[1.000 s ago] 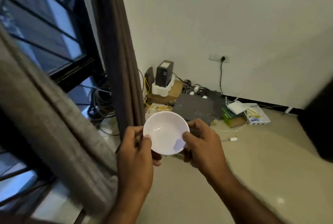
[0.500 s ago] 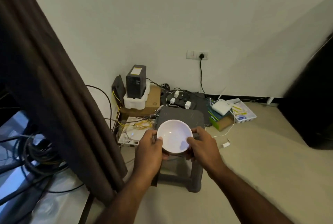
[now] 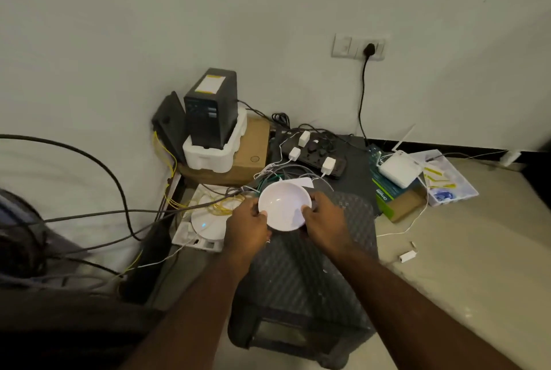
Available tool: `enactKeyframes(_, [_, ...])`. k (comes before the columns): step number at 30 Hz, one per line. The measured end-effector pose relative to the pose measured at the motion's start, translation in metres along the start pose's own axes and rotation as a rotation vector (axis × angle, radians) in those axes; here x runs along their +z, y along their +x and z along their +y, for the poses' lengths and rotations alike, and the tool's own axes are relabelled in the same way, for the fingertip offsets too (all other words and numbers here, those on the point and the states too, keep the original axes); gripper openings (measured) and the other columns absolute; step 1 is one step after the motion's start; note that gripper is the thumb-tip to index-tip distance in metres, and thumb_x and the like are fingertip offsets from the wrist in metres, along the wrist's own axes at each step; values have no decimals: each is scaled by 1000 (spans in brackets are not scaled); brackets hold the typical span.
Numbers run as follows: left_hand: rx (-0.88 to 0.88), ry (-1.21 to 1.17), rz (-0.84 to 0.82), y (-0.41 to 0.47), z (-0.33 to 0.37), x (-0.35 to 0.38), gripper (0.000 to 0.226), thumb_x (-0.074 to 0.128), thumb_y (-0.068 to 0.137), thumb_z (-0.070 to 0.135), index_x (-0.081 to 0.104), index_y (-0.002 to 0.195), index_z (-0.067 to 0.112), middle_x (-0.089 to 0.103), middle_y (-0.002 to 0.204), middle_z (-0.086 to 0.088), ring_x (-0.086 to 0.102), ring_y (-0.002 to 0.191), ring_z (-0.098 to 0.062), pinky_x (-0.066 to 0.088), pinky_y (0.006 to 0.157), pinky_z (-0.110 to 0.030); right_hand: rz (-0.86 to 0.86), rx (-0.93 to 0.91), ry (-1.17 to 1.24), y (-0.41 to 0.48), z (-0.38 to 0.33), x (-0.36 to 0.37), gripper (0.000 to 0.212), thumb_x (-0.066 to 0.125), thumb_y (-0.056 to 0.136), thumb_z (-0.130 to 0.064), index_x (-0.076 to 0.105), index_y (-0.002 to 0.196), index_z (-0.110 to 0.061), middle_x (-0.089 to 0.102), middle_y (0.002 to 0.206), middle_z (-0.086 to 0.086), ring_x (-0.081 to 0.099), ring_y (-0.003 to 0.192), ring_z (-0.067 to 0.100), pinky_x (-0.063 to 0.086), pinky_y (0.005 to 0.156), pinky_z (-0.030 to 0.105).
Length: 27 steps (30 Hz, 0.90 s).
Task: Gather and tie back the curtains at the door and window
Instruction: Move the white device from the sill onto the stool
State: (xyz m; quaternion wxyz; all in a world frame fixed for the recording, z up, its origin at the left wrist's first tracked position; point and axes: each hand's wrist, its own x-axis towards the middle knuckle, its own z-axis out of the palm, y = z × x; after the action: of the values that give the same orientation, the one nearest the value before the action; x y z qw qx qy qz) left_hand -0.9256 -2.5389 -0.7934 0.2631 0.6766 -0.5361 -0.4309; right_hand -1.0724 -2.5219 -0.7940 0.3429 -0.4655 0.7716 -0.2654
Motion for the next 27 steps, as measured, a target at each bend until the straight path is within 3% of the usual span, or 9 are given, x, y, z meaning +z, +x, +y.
enactKeyframes(3, [-33, 55, -2, 30, -14, 19, 29, 51, 95, 12, 60, 122, 13, 68, 116, -11, 67, 97, -33, 56, 87, -48, -50, 28, -63, 35, 13, 13, 35, 48, 103, -24, 52, 136, -13, 62, 133, 14, 61, 115, 32, 51, 97, 43])
enactKeyframes(9, [-83, 29, 7, 57, -23, 38, 26, 52, 95, 17, 57, 120, 19, 68, 112, -8, 67, 97, -32, 56, 87, -47, -58, 74, -65, 62, 24, 24, 37, 44, 103, -23, 49, 139, -17, 63, 130, 16, 66, 106, 38, 54, 93, 55])
enactKeyframes(12, [-102, 26, -17, 61, -18, 37, 25, 51, 94, 17, 57, 119, 18, 68, 111, -10, 66, 98, -33, 56, 87, -47, -63, 79, -61, 61, 17, 21, 41, 44, 103, -23, 47, 144, -19, 61, 135, 16, 63, 113, 38, 52, 97, 54])
enactKeyframes(15, [-100, -5, -51, 54, -13, 31, 32, 52, 95, 28, 54, 125, 18, 69, 113, -10, 67, 99, -34, 55, 89, -48, -101, 79, -159, 52, 10, 11, 46, 40, 105, -38, 44, 145, -16, 59, 139, 14, 59, 121, 35, 48, 104, 48])
enactKeyframes(18, [-69, -55, -2, 34, -12, 12, 41, 53, 96, 30, 51, 135, 16, 67, 101, 1, 68, 95, -33, 54, 88, -50, -6, 71, -239, 32, -2, -3, 47, 37, 104, -47, 47, 138, -15, 64, 128, 21, 61, 116, 39, 49, 98, 47])
enactKeyframes(20, [-42, -138, 53, 9, -16, -12, 40, 54, 96, 26, 52, 135, 16, 64, 94, 7, 68, 91, -34, 55, 86, -51, 110, 13, -244, 7, -16, -9, 42, 40, 103, -46, 49, 132, -18, 68, 116, 24, 63, 108, 41, 48, 86, 43])
enactKeyframes(23, [9, -198, 176, -39, -28, -56, 24, 55, 92, 30, 61, 116, 31, 69, 96, 9, 71, 79, -25, 58, 74, -46, 208, -140, -138, -44, -49, -4, 30, 48, 101, -38, 56, 126, -23, 73, 95, 19, 68, 93, 40, 46, 77, 42])
enactKeyframes(27, [37, -278, 250, -125, -52, -123, 11, 49, 85, 47, 59, 87, 50, 63, 73, 24, 64, 55, -5, 57, 56, -33, 75, -269, 58, -127, -103, 23, 16, 55, 99, -29, 64, 112, -27, 75, 85, 8, 71, 78, 31, 54, 76, 40])
